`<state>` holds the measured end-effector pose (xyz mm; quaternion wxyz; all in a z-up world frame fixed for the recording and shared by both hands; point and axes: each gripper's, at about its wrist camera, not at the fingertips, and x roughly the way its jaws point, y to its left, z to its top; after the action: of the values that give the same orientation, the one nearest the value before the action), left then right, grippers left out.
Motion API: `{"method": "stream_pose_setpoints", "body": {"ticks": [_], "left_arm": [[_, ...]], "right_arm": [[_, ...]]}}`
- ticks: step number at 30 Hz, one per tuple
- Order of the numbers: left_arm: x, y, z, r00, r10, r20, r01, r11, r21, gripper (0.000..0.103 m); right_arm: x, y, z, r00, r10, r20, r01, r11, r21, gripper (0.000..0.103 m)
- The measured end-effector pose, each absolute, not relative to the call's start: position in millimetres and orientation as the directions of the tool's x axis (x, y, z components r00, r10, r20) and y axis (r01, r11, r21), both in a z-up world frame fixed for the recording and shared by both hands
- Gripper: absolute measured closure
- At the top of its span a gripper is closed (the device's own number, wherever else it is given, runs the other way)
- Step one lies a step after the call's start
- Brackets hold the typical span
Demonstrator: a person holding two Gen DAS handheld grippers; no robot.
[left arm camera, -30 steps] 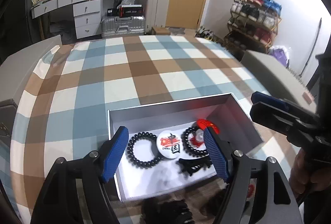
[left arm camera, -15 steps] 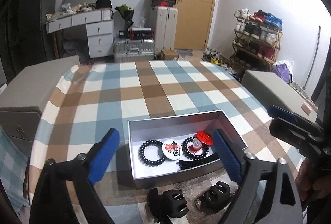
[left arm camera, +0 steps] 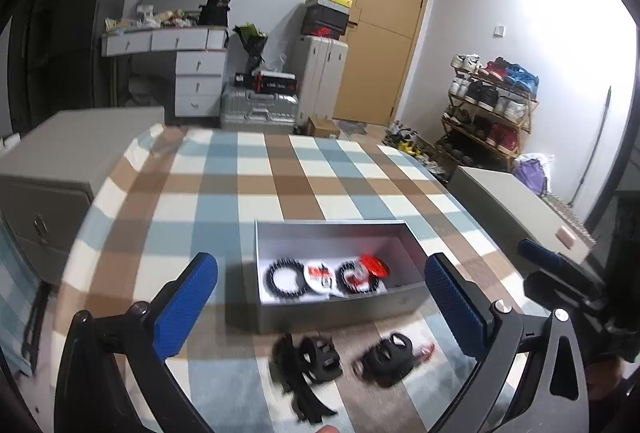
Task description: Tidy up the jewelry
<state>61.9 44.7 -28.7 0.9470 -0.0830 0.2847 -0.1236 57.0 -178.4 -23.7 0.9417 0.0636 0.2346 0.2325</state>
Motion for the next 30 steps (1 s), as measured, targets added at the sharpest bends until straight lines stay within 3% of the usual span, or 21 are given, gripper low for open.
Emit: {"method": "stream_pose_setpoints", "body": {"ticks": [15,20,30], "left_arm": [[44.1,54.3,-65.2,0.732,-0.301,-0.611,0.159,0.948,-0.277,0.002],[38.6,58.1,-72.0,0.722,-0.271,-0.636,0.137,0.958,-0.253,0.002],[32.9,74.1,-82.3,0.717,-0.236,-0.656,0.082,0.963,-0.257,0.002]], "right_arm": [[47.4,-169.3,-86.8,0.697,0.426,-0.577,-0.403,0.898,0.176,0.003],[56.2,-170.0,-101.3,0.654,0.433,-0.620,-0.383,0.897,0.222,0.021],[71.0,-170.7,-111.2,0.596,0.461,-0.657,-0.352,0.886,0.303,0.037]]}}
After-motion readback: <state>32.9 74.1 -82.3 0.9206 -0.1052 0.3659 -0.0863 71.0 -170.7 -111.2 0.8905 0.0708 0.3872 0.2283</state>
